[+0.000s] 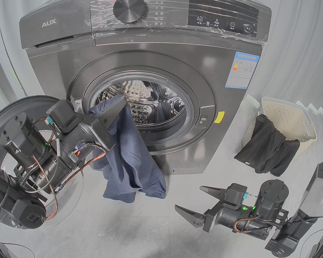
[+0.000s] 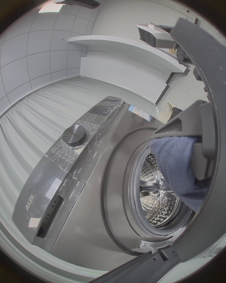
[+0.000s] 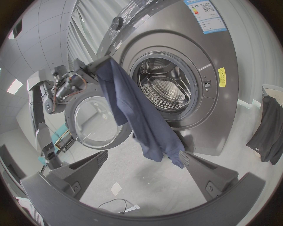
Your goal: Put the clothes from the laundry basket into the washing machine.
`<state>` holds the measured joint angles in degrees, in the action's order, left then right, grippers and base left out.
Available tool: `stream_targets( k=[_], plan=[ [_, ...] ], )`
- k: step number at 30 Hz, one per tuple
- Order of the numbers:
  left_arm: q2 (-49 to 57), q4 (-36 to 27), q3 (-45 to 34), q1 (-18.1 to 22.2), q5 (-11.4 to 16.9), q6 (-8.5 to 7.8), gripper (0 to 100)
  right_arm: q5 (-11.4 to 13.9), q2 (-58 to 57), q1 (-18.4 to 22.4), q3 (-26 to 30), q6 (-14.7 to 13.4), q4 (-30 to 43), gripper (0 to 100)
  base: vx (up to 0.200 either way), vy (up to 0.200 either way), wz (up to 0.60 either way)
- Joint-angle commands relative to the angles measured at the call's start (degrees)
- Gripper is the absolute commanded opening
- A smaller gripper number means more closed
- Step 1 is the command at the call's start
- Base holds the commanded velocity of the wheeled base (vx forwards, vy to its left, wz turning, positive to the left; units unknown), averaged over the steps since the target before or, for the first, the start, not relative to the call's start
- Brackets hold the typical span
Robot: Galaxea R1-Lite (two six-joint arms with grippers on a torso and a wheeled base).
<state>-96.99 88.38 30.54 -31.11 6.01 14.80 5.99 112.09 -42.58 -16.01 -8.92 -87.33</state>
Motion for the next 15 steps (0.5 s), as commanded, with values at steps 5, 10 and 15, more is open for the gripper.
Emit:
stream_targets(
  k=[5, 10, 15],
  plan=[
    [3.21, -0.05, 0.05, -2.90, 0.23, 0.14, 0, -0.36, 13.59, 2.77, -15.11, -0.31, -0.12, 100, 0.000, 0.000, 0.00],
    [3.82, 0.04, 0.05, -3.08, 0.49, 0.14, 0, -0.27, 18.95, 1.89, -22.49, -0.22, 0.41, 100, 0.000, 0.000, 0.00],
    [4.09, 0.04, 0.14, -3.08, 0.67, 0.14, 0, -0.54, 24.84, 1.10, -30.22, -0.04, 0.76, 100, 0.000, 0.000, 0.00]
  ],
)
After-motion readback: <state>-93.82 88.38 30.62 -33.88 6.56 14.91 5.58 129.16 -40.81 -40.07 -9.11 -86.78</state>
